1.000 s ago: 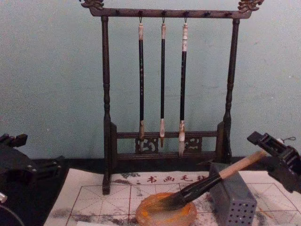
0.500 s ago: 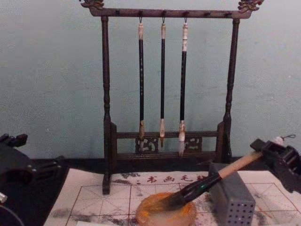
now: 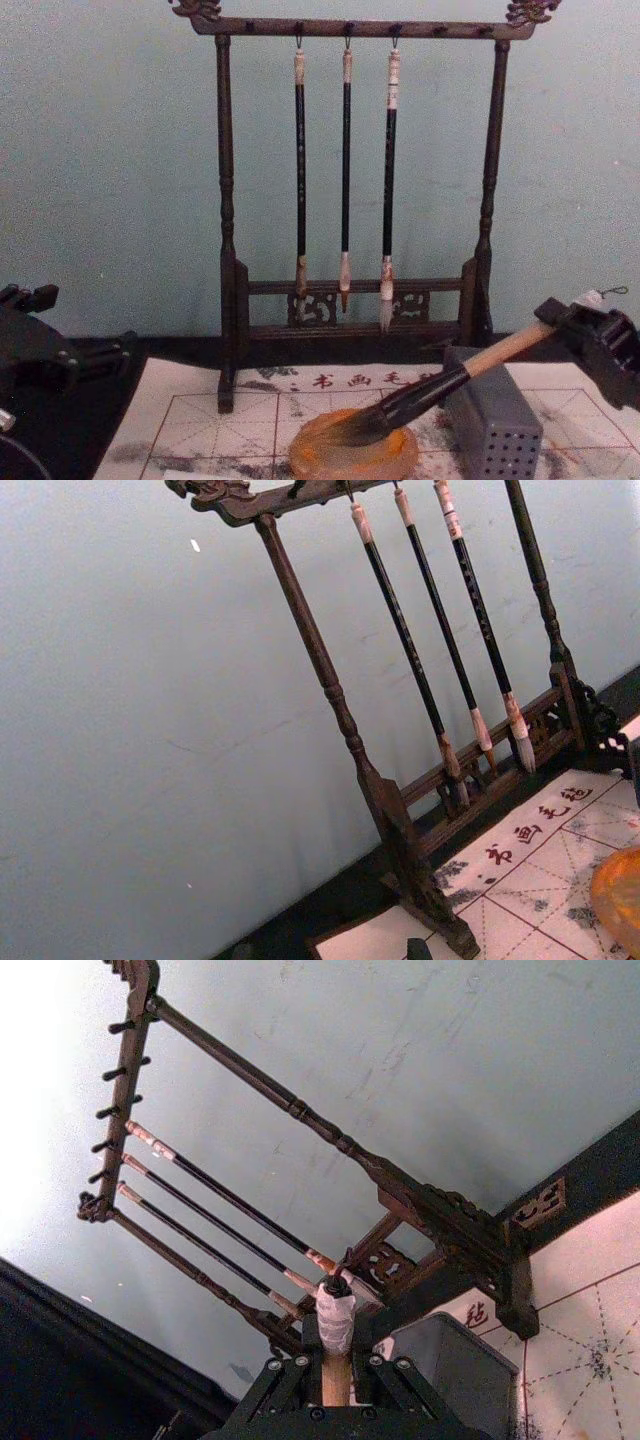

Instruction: Pick up the brush from the inkstone, write on the paper, then place the brush back to its original position.

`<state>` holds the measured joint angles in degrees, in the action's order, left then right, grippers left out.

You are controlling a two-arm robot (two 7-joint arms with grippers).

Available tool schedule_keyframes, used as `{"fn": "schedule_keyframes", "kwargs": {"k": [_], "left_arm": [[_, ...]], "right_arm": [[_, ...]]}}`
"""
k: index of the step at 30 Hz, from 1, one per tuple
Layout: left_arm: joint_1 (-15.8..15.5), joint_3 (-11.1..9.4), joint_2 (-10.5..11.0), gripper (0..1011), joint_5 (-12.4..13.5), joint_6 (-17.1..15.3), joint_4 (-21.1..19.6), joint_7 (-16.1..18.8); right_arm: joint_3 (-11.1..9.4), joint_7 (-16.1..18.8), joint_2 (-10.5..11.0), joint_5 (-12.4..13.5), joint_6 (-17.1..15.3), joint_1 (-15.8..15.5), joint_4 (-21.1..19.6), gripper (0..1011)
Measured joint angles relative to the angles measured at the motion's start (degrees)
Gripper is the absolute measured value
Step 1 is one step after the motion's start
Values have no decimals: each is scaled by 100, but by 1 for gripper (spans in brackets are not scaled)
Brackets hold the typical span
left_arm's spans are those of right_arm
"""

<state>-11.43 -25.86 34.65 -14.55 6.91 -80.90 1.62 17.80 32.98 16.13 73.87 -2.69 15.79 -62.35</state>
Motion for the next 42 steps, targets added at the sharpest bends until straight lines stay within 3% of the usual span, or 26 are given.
{"fn": "schedule_keyframes", "kwargs": {"k": [12,27,35,42], "left_arm": [[0,0,0,1001,0,0,0,0],[0,0,0,1001,0,0,0,0],[0,0,0,1001,0,0,0,0],[0,0,0,1001,0,0,0,0]], "right_arm": [[3,2,2,2,0,1,0,187],[94,184,131,245,-16,11,-90,187],[127,309,296,355,-39,-55,-282,187],[159,474,563,439,-65,-175,-533,187]]}}
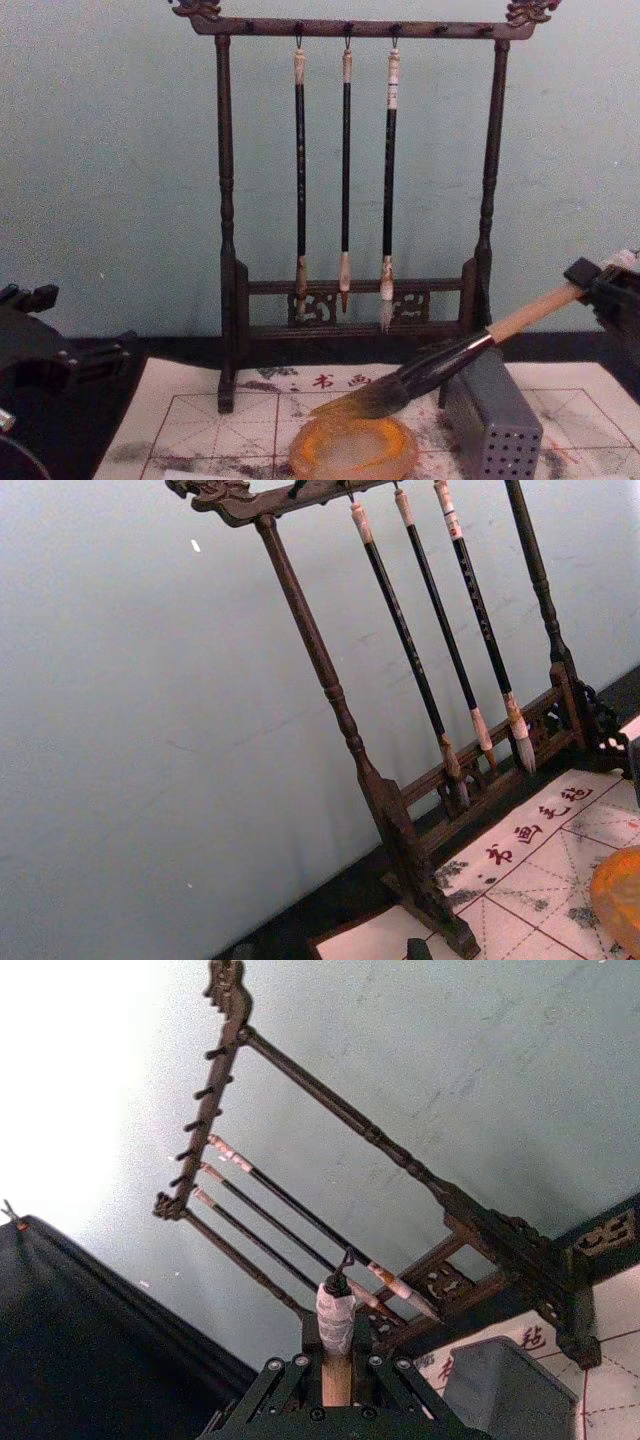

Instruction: Pick up the brush from the inkstone, write on the paper, then place the brush back to its original position.

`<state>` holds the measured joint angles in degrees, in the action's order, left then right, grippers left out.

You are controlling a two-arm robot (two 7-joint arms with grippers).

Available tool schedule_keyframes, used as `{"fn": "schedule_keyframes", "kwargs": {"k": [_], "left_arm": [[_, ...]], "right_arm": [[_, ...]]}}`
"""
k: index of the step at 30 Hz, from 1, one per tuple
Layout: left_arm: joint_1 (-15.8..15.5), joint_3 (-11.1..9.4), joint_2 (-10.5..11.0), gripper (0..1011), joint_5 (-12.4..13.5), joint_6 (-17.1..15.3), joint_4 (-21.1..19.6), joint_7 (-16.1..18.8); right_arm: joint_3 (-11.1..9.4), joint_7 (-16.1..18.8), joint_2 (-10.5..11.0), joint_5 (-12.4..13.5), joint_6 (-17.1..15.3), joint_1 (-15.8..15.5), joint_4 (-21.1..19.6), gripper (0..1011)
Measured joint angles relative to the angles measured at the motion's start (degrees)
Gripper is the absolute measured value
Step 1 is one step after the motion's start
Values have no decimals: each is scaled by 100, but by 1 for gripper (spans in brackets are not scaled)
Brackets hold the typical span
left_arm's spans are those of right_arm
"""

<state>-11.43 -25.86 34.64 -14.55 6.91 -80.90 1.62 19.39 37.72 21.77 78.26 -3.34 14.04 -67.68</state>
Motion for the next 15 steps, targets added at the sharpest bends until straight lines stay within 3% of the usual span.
{"fn": "schedule_keyframes", "kwargs": {"k": [15], "left_arm": [[0,0,0,1001,0,0,0,0]], "right_arm": [[247,531,704,35,-272,-141,-355,187]]}}
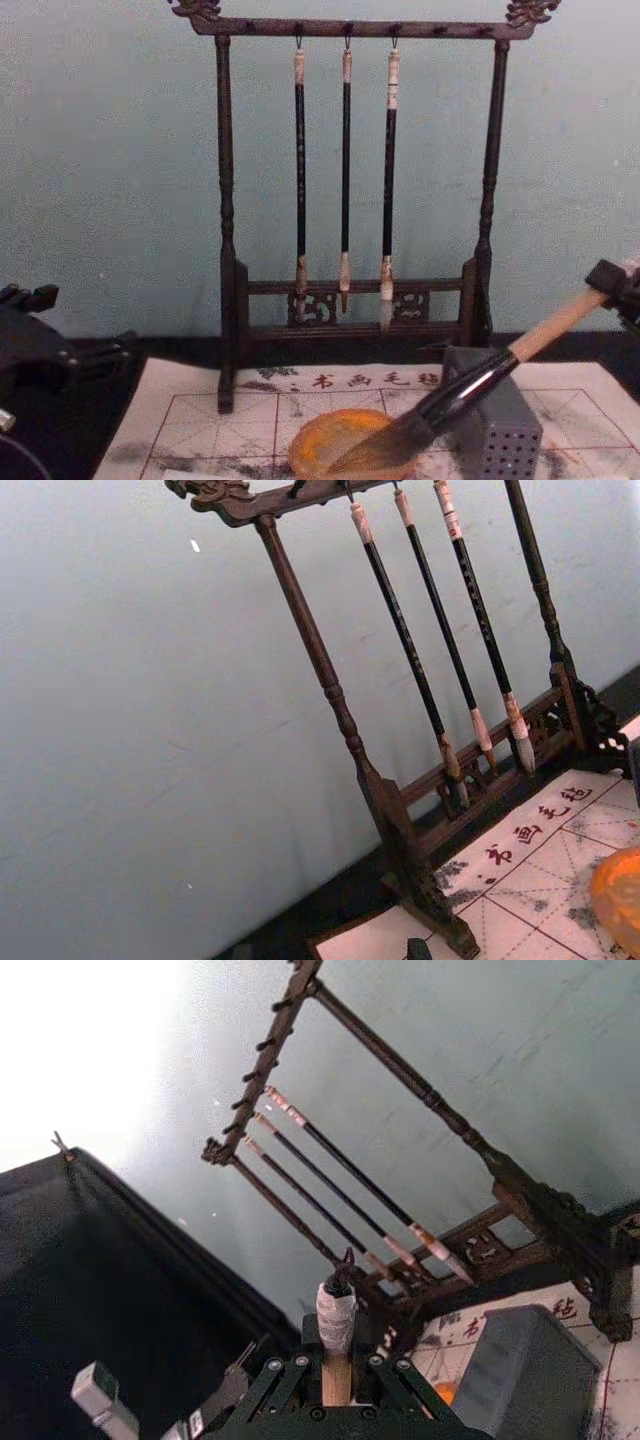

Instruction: Pick up the brush from the inkstone, write on the paper, then place the brush back to its original position.

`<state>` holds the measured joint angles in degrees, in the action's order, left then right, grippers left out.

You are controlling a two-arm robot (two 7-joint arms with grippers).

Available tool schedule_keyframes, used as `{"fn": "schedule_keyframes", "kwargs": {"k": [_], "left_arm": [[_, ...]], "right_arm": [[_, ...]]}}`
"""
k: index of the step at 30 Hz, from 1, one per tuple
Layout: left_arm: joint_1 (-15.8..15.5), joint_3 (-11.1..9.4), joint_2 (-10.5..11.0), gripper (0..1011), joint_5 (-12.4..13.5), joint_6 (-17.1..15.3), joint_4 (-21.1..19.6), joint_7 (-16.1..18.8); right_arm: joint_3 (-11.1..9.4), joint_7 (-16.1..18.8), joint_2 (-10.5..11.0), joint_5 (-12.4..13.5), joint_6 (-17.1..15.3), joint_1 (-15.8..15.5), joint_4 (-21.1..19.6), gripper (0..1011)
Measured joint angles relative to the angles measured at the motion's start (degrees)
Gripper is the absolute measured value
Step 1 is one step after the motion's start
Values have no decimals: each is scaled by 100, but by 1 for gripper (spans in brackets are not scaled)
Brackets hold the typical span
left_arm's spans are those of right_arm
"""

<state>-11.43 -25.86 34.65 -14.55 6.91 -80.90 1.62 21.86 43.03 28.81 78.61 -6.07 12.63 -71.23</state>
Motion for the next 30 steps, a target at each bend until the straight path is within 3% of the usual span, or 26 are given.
{"fn": "schedule_keyframes", "kwargs": {"k": [30], "left_arm": [[0,0,0,1001,0,0,0,0]], "right_arm": [[471,388,786,-111,-263,-24,-231,187]]}}
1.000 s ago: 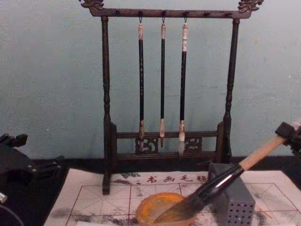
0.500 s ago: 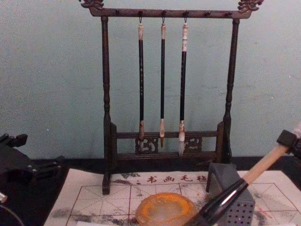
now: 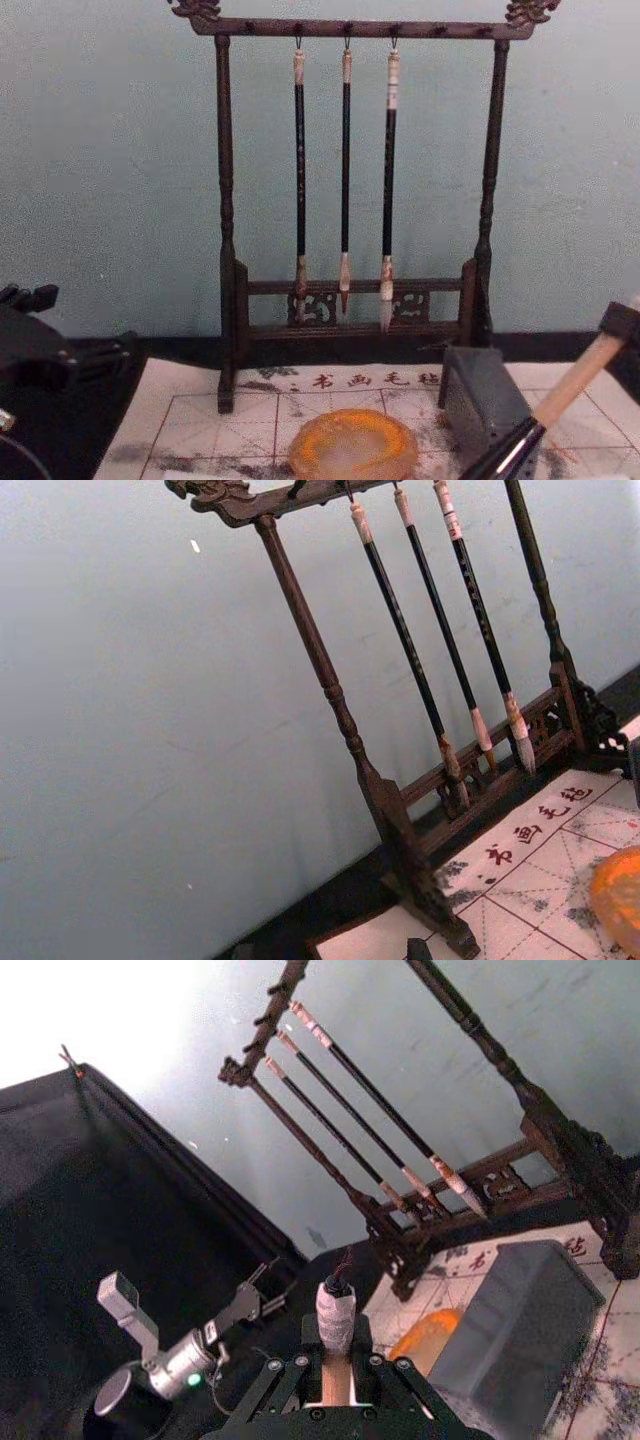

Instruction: Pick up the brush from the inkstone, write on the paper, then place the brush back to its original position.

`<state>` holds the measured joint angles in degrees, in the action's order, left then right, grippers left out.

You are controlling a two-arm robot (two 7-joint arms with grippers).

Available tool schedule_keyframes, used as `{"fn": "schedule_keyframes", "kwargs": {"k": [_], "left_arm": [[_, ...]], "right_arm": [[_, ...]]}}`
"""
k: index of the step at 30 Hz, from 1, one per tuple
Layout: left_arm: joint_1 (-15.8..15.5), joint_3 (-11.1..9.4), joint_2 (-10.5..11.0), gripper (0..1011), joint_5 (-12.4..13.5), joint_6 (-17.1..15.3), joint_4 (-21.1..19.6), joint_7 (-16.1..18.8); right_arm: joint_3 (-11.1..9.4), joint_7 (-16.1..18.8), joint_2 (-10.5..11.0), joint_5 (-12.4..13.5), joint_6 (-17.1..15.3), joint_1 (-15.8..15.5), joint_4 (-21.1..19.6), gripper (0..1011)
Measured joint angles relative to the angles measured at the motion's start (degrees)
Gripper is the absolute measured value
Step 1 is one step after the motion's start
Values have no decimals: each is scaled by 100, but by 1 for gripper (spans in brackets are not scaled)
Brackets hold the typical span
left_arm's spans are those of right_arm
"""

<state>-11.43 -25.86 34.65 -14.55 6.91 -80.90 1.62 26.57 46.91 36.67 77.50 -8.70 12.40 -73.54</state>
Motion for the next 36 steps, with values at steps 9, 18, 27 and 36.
{"fn": "schedule_keyframes", "kwargs": {"k": [9,18,27,36], "left_arm": [[0,0,0,1001,0,0,0,0],[0,0,0,1001,0,0,0,0],[0,0,0,1001,0,0,0,0],[0,0,0,1001,0,0,0,0]], "right_arm": [[123,40,110,-87,-45,25,-18,187],[202,56,128,-200,-11,59,-17,187],[251,58,89,-299,41,107,7,187],[296,86,55,-408,63,172,35,187]]}}
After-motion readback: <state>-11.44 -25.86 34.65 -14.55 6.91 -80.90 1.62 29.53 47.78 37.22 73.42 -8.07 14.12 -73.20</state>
